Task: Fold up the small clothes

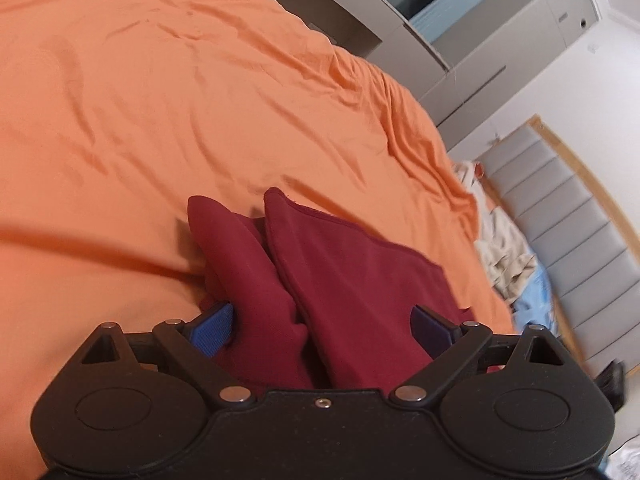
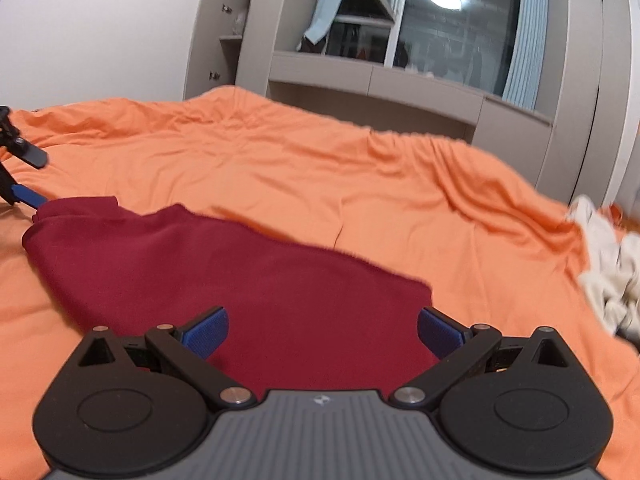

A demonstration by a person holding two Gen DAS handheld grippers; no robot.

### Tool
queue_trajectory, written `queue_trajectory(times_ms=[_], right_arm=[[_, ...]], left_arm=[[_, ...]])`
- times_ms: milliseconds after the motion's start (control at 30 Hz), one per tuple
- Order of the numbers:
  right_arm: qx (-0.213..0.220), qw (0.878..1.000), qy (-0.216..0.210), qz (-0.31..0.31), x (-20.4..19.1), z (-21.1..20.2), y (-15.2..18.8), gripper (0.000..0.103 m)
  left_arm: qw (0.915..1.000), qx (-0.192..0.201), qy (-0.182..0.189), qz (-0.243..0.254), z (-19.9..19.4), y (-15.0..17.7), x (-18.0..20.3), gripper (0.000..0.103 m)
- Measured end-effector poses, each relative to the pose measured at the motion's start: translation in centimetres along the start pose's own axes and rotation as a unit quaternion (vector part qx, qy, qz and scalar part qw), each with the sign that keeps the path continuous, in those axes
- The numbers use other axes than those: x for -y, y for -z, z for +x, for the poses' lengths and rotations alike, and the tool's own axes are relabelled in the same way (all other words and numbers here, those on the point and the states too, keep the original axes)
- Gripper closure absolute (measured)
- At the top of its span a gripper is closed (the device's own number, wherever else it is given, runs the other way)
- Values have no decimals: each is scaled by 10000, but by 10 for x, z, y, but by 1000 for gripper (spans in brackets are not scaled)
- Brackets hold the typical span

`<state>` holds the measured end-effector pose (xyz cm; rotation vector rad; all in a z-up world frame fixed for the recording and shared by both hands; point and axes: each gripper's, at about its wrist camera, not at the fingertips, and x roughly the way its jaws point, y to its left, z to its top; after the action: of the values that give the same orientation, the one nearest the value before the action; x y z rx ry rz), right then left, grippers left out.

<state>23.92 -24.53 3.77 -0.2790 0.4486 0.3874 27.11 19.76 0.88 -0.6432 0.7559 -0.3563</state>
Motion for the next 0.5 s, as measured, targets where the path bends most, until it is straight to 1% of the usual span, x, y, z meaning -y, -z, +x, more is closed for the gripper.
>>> queue_trajectory(times_ms=[100,200,267,367,500], right_arm=[[-156,9997,-93,176,1,2,6,0],[-278,9991,-152,284,0,4,10,0],[-337,9988,-161,302,-2,4,13,0],[-361,9989,-134,273,-5,3,15,0],[-318,9991,-101,251,-7,0,14,0]], left_arm=[[9999,12,140,-87,-14,6,2,7],[9999,-20,100,4,-24,15,8,4],[9998,-129,158,68,-28,25,13,2],[9992,-268,143,254,-33,48,25,1],[9973,-515,366,364,-23,72,40,1]])
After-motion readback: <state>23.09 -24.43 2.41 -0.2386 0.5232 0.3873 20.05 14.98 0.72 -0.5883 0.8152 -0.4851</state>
